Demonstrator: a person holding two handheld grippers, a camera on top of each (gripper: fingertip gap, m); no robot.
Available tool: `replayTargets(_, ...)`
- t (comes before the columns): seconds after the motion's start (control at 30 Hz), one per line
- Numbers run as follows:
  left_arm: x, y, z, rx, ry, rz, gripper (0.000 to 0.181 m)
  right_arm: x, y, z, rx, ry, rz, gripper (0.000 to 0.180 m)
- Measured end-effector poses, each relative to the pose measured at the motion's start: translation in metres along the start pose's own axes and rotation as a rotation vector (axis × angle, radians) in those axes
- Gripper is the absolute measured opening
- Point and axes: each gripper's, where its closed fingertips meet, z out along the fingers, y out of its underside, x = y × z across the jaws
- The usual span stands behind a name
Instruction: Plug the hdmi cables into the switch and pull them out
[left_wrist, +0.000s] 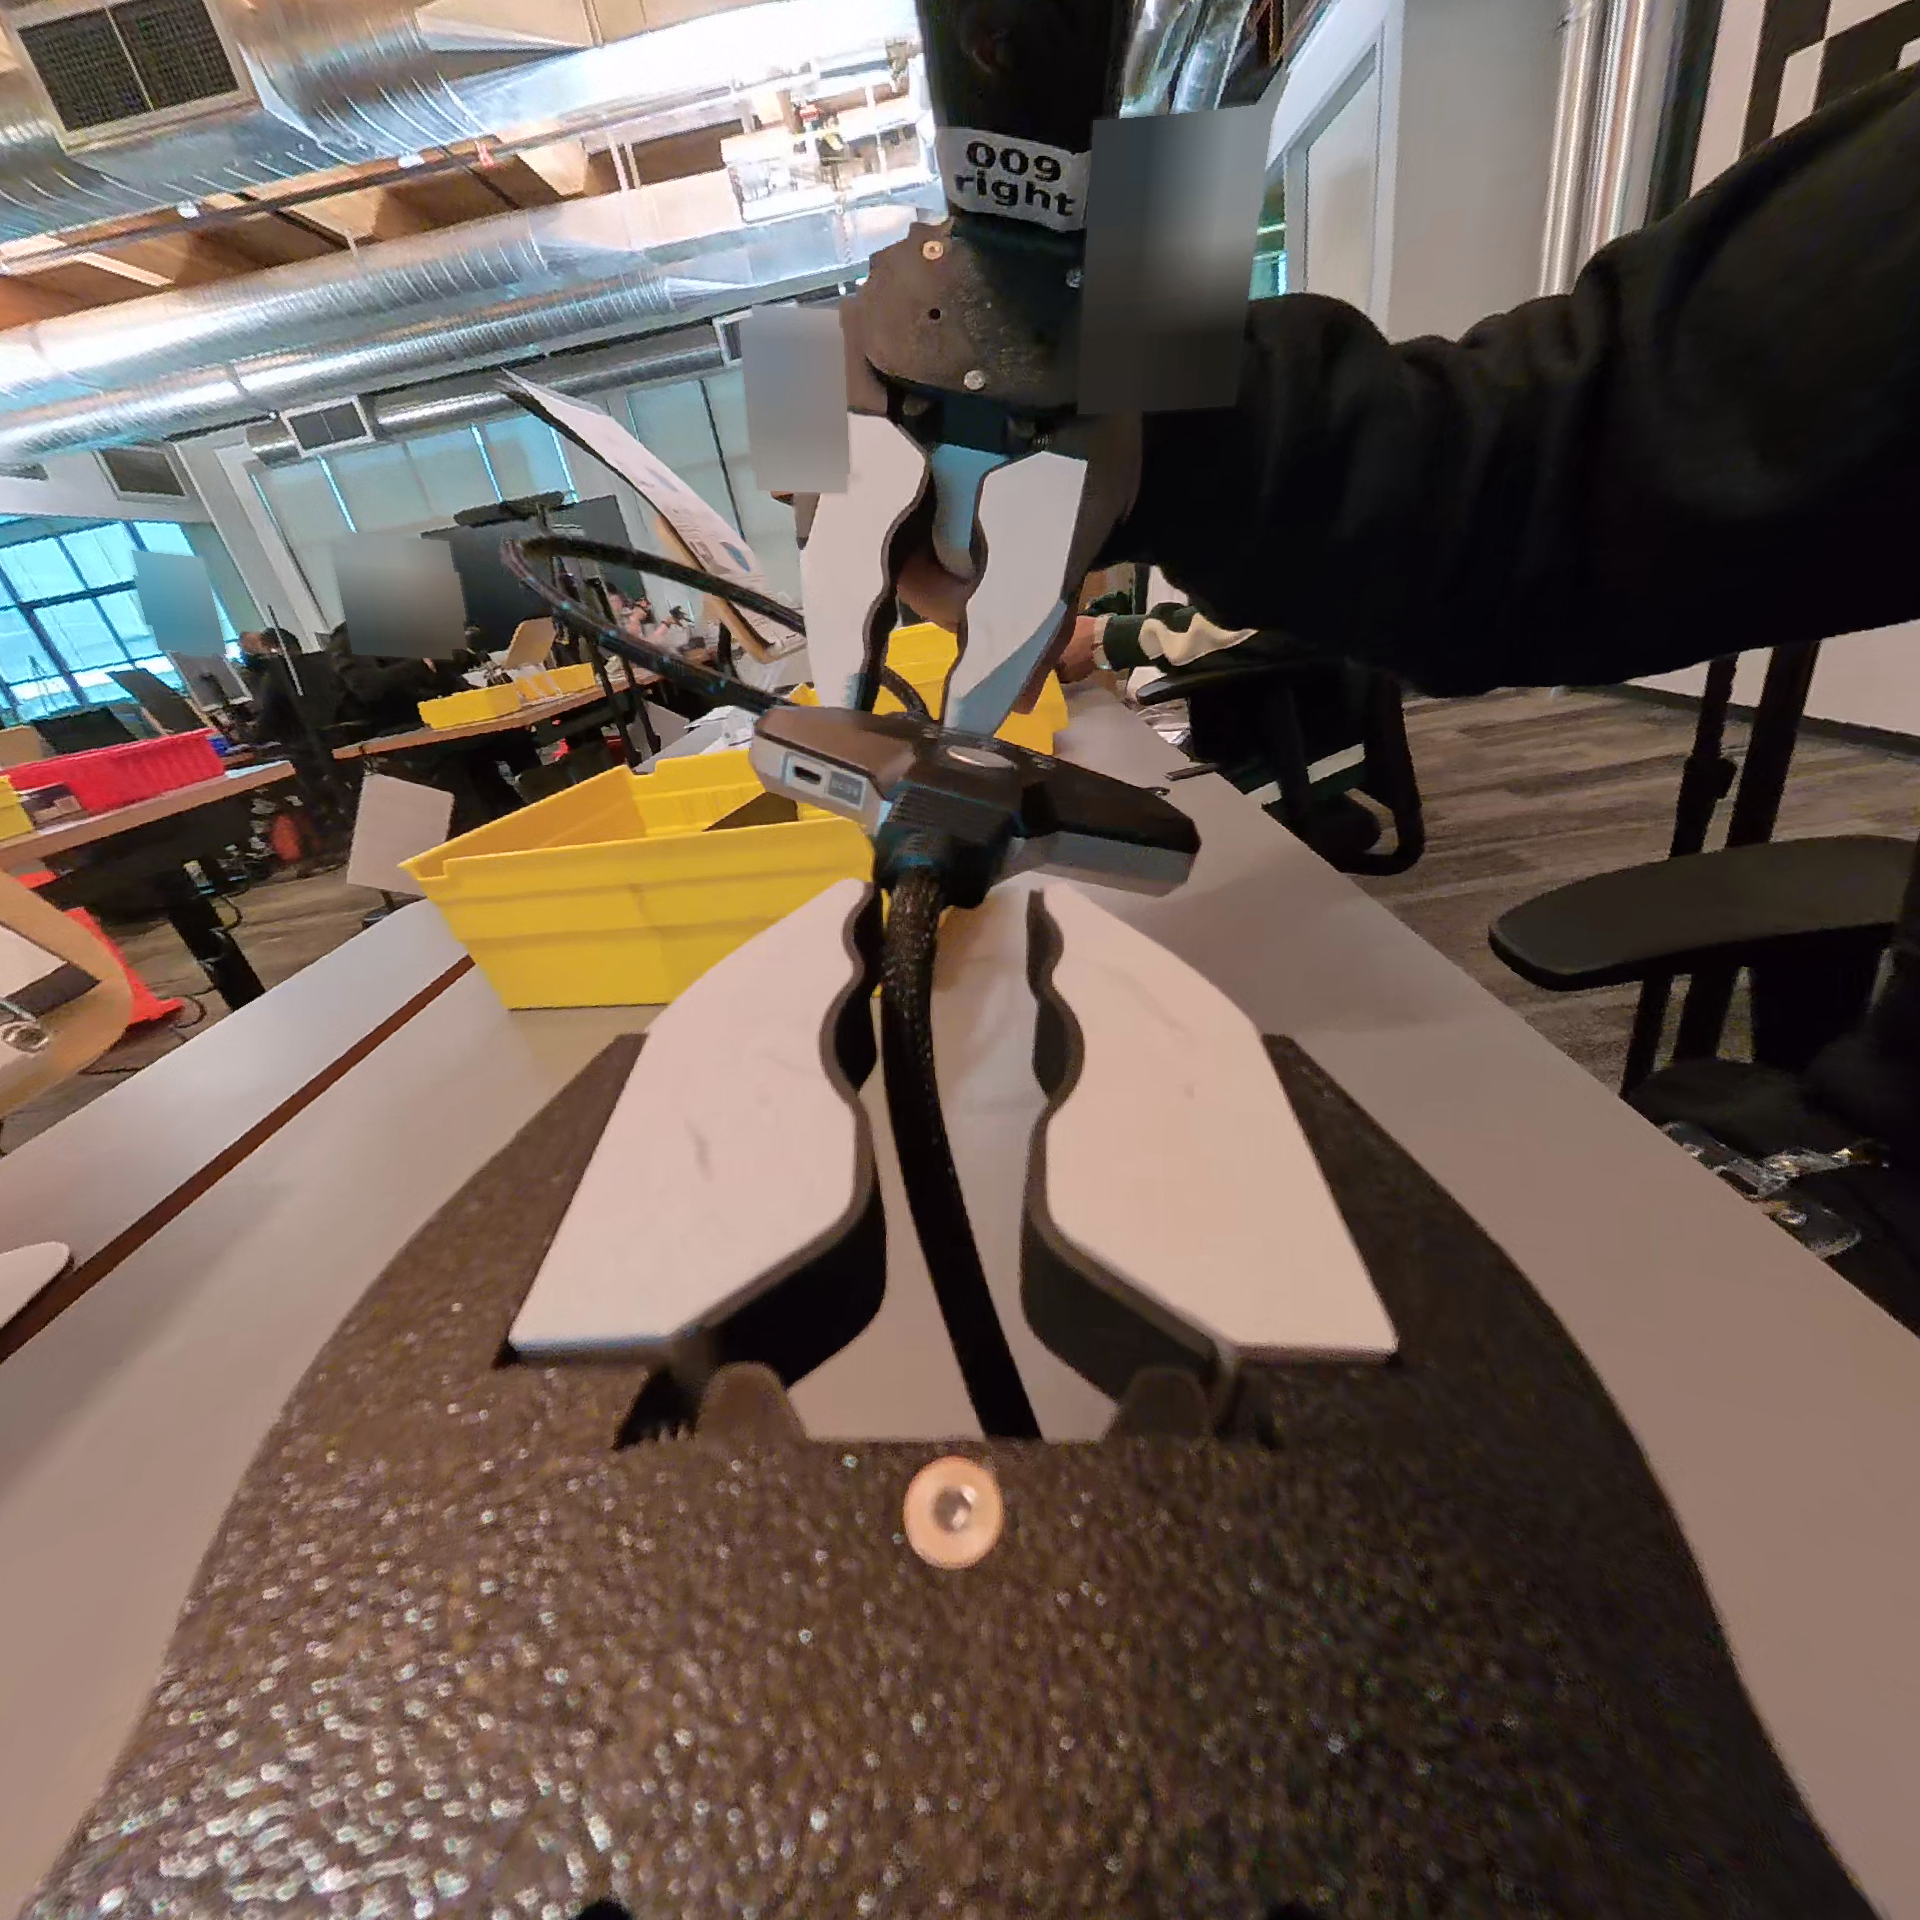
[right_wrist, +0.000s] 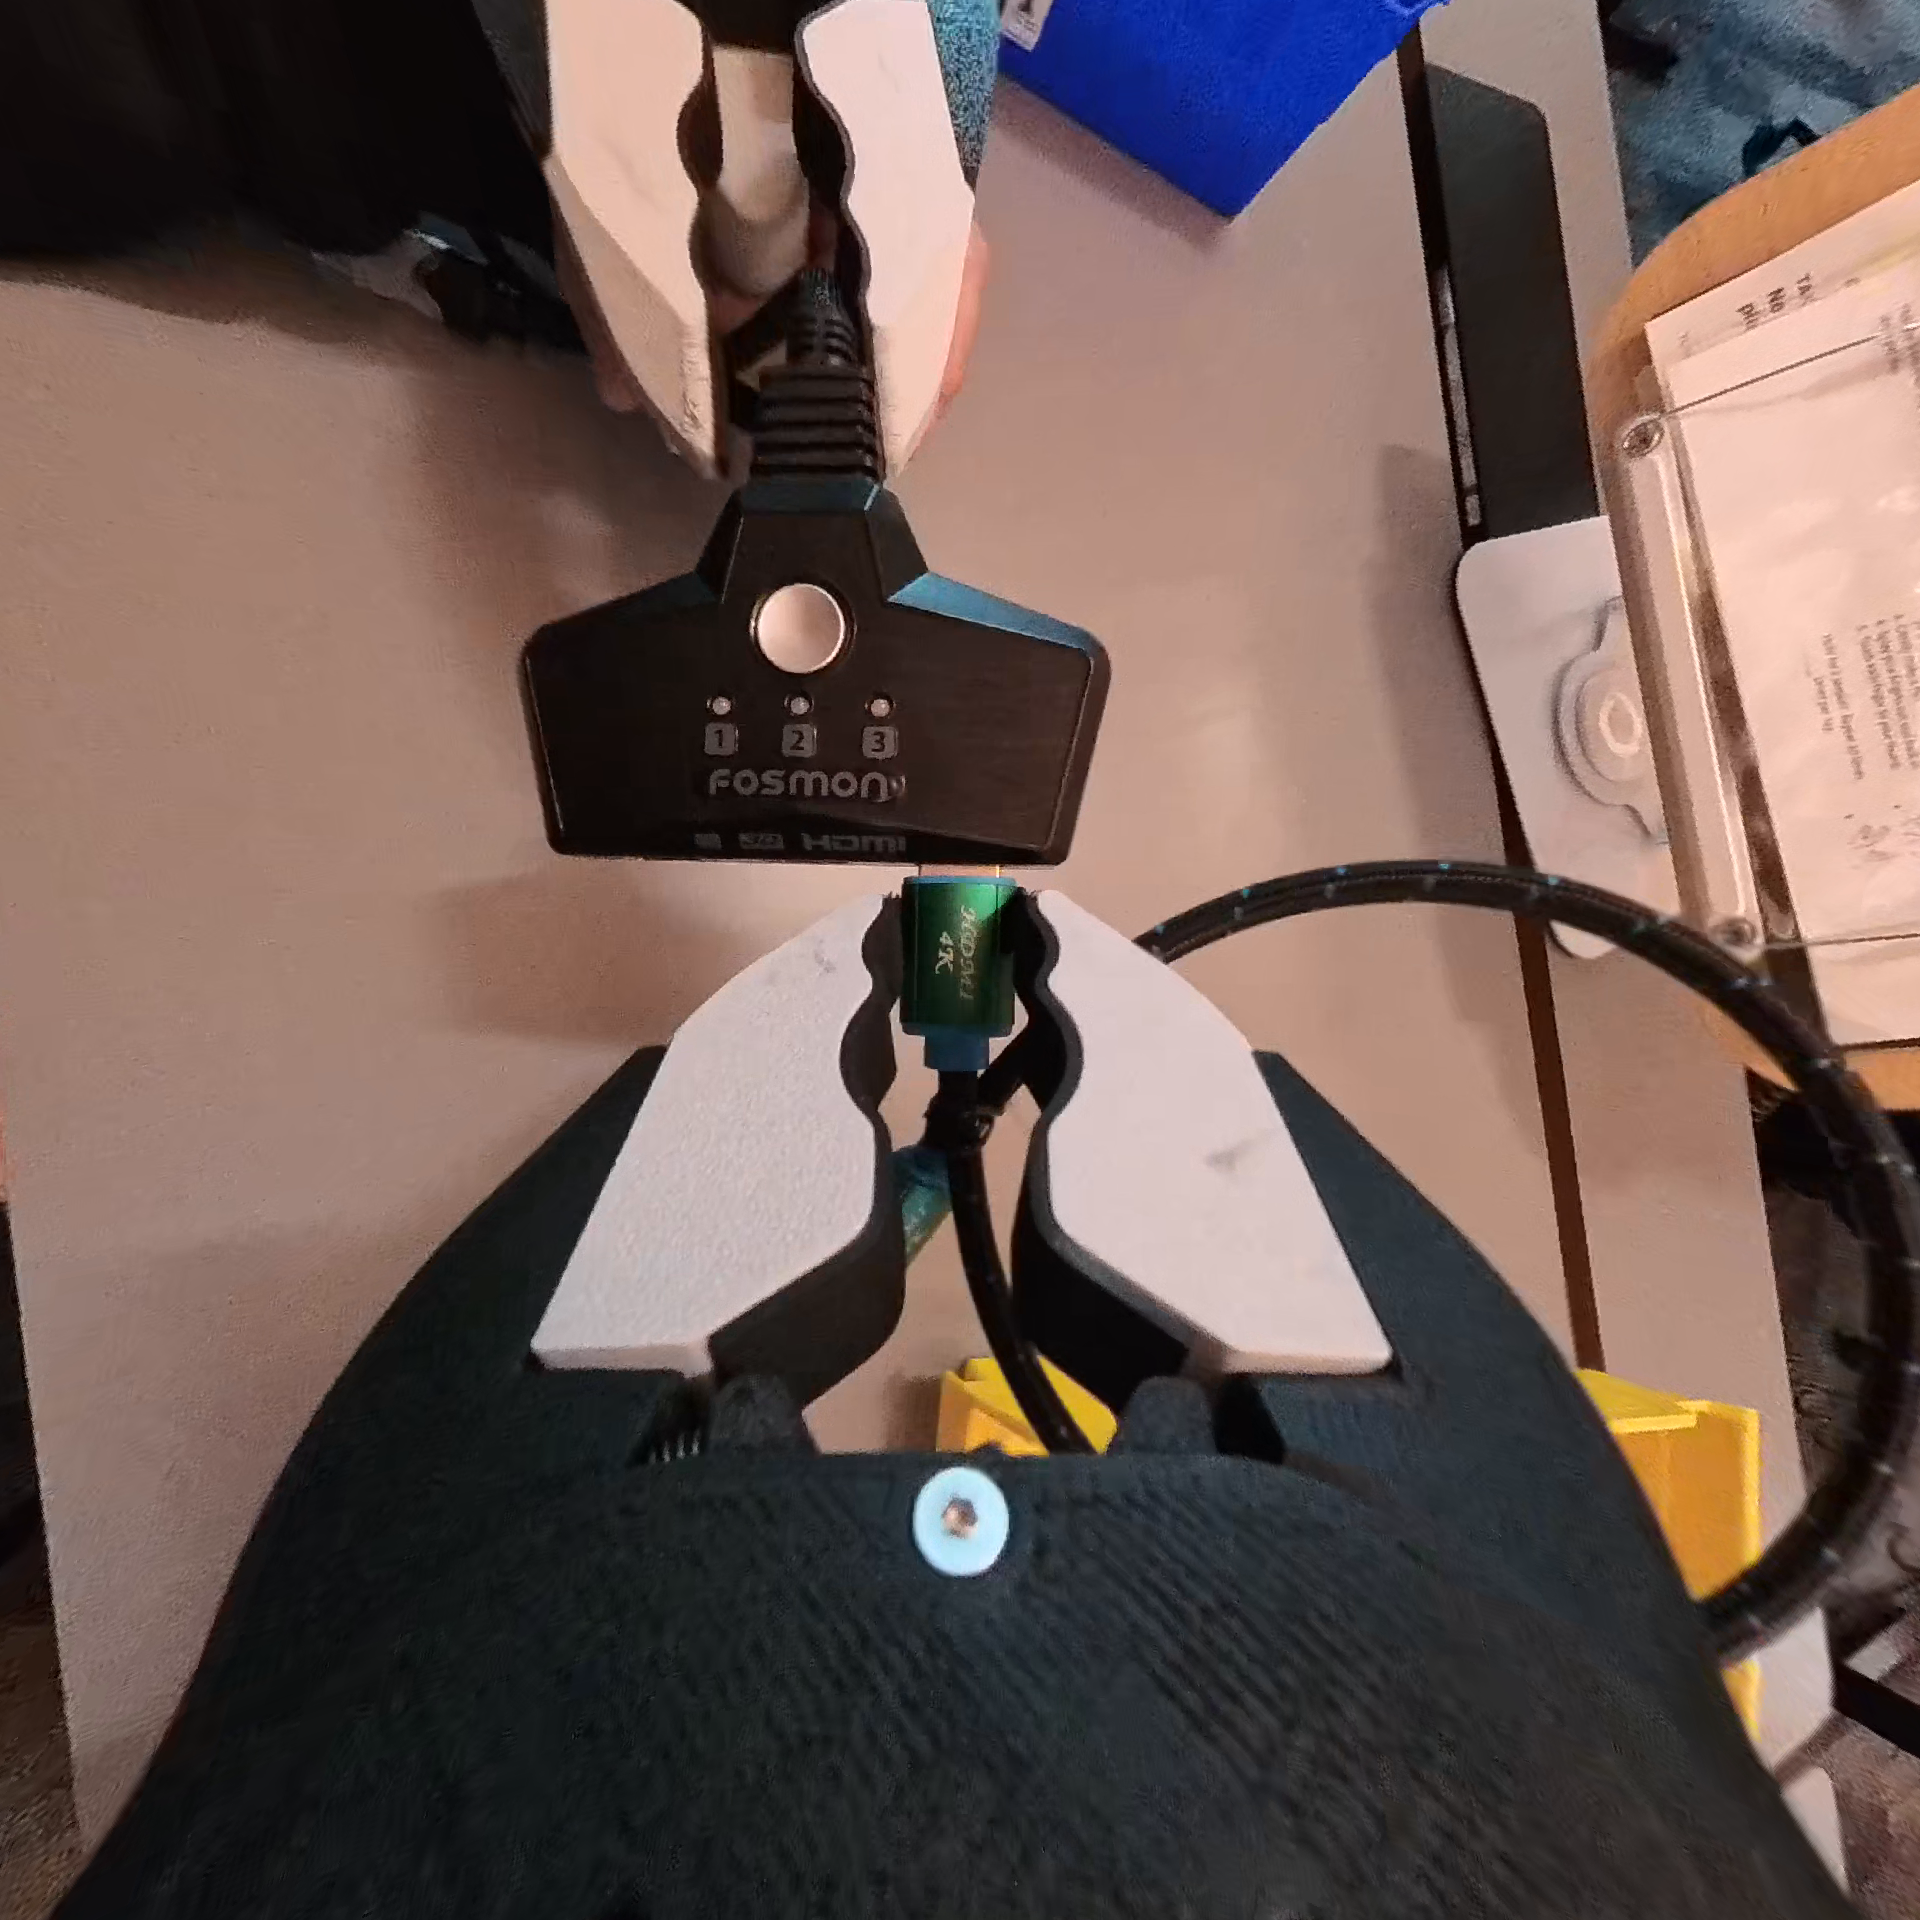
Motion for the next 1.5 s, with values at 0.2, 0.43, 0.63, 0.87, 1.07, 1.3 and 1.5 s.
replayTargets(0.2, 0.002, -0.002, 0.002, 0.025, -0.003, 0.047, 0.023, -0.01, -0.002, 0.002, 0.011, -0.064, -0.006, 0.021)
replayTargets(0.43, 0.016, -0.004, 0.008, 0.047, 0.069, 0.043, 0.023, -0.017, 0.0, 0.007, -0.01, -0.163, -0.004, 0.021)
replayTargets(0.63, 0.01, -0.009, 0.002, 0.042, 0.05, 0.033, 0.022, -0.011, -0.009, 0.01, 0.105, -0.158, 0.038, 0.021)
replayTargets(0.87, 0.008, -0.015, -0.003, 0.11, 0.057, 0.001, 0.022, -0.01, -0.018, 0.018, 0.242, -0.134, 0.085, 0.022)
replayTargets(1.07, 0.008, -0.014, -0.004, 0.127, 0.069, -0.016, 0.022, -0.011, -0.019, 0.016, 0.359, -0.154, 0.177, 0.022)
replayTargets(1.3, 0.01, -0.019, -0.005, 0.172, 0.085, -0.025, 0.022, -0.011, -0.024, 0.006, 0.456, -0.122, 0.191, 0.022)
replayTargets(1.5, 0.01, -0.023, -0.008, 0.199, 0.089, -0.029, 0.022, -0.01, -0.027, 0.002, 0.516, -0.139, 0.214, 0.022)
